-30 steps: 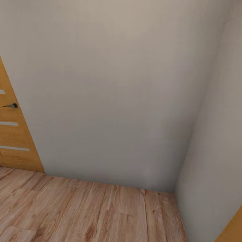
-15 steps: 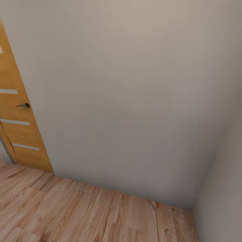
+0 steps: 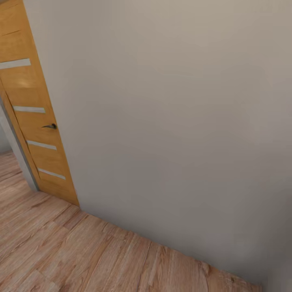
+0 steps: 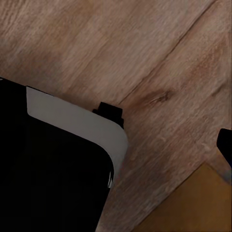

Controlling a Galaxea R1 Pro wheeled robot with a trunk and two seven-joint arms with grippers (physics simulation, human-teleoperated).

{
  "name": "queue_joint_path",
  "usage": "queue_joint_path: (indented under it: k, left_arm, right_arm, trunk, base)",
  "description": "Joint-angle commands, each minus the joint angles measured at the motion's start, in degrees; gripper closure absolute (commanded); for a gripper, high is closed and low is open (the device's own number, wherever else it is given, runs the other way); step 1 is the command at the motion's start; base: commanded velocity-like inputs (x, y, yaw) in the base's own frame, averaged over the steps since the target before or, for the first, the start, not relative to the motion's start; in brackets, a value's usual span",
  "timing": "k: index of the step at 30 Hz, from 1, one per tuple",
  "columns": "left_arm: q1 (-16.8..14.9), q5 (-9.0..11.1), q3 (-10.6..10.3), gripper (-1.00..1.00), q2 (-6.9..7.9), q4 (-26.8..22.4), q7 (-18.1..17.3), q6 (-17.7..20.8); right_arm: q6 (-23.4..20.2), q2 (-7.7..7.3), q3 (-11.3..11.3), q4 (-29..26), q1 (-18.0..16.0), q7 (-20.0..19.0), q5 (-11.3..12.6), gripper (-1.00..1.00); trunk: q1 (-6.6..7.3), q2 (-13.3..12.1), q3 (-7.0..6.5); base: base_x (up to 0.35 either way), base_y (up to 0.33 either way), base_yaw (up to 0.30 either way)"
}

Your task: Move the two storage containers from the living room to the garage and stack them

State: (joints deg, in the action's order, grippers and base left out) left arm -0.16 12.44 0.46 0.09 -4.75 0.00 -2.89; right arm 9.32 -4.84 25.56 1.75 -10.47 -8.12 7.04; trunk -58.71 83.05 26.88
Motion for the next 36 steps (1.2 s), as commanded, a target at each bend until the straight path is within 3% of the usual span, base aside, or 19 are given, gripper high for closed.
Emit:
queue_joint_path:
  k: [1, 8, 12, 14, 16, 18, 20, 23, 28, 32, 36]
  left_arm:
    - [0.0, 0.3, 0.0, -1.00, 0.00, 0.0, 0.0, -0.1]
    - [0.0, 0.3, 0.1, -1.00, 0.08, -0.1, 0.0, -0.2]
    - [0.0, 0.3, 0.1, -1.00, 0.08, -0.2, 0.0, -0.2]
    - [0.0, 0.3, 0.1, -1.00, 0.07, -0.2, 0.0, -0.2]
    - [0.0, 0.3, 0.1, -1.00, 0.08, -0.2, 0.0, -0.2]
    - [0.0, 0.3, 0.2, -1.00, 0.11, -0.2, 0.0, -0.2]
    - [0.0, 0.3, 0.2, -1.00, 0.16, -0.2, 0.1, -0.2]
    - [0.0, 0.7, 0.2, -1.00, 0.17, -0.2, 0.1, -0.2]
    - [0.0, 4.4, 0.1, -1.00, 0.23, -0.3, 0.1, -0.2]
    - [0.0, 5.8, 0.1, -1.00, 0.25, -0.3, 0.1, -0.2]
    - [0.0, 6.2, 0.1, -1.00, 0.26, -0.4, 0.1, -0.3]
  right_arm:
    - [0.3, 0.01, 0.4, 0.2, -0.1, -0.3, 0.6, -1.00]
    - [-0.2, 1.61, 0.4, 0.2, -0.1, 0.3, 0.7, -1.00]
    - [-0.2, 3.26, 0.2, 0.2, -0.1, 4.5, 0.7, -1.00]
    - [0.1, 3.38, -0.2, 0.2, -0.1, 5.2, 1.0, -1.00]
    - [0.2, 3.20, -0.5, 0.2, -0.1, 5.4, 2.1, -1.00]
    - [0.1, 2.83, -0.8, 0.2, -0.1, 5.5, 6.0, -1.00]
    - [-0.2, 2.65, -0.9, 0.2, -0.1, 5.5, 7.5, -1.00]
    - [-0.4, 2.55, -0.9, 0.2, 0.0, 5.3, 7.9, -1.00]
    - [-0.4, 1.67, -0.4, 0.2, 1.4, 5.2, 6.9, -1.00]
    - [-0.4, 0.98, -0.3, 0.2, 2.1, 5.2, 3.9, -1.00]
    - [-0.4, 0.42, -0.3, 0.2, 2.5, 5.2, 2.7, -1.00]
  trunk:
    - [-0.02, 0.0, 0.05]
    - [-0.02, 0.0, 0.05]
    - [-0.02, 0.0, 0.05]
    - [-0.02, 0.0, 0.05]
    - [-0.02, 0.0, 0.05]
    - [-0.02, 0.0, 0.05]
    - [-0.02, 0.0, 0.05]
    - [-0.02, 0.0, 0.05]
    - [-0.02, 0.0, 0.05]
    - [-0.02, 0.0, 0.05]
    - [-0.02, 0.0, 0.05]
  base:
    - [0.179, 0.000, 0.270]
    - [0.036, 0.000, 0.290]
    - [0.003, 0.000, 0.297]
    - [0.001, 0.000, 0.292]
    - [0.000, 0.000, 0.290]
    - [0.000, 0.000, 0.288]
    - [0.000, 0.000, 0.285]
    - [0.000, 0.000, 0.283]
    - [0.000, 0.000, 0.255]
    - [0.000, 0.000, 0.223]
    - [0.000, 0.000, 0.219]
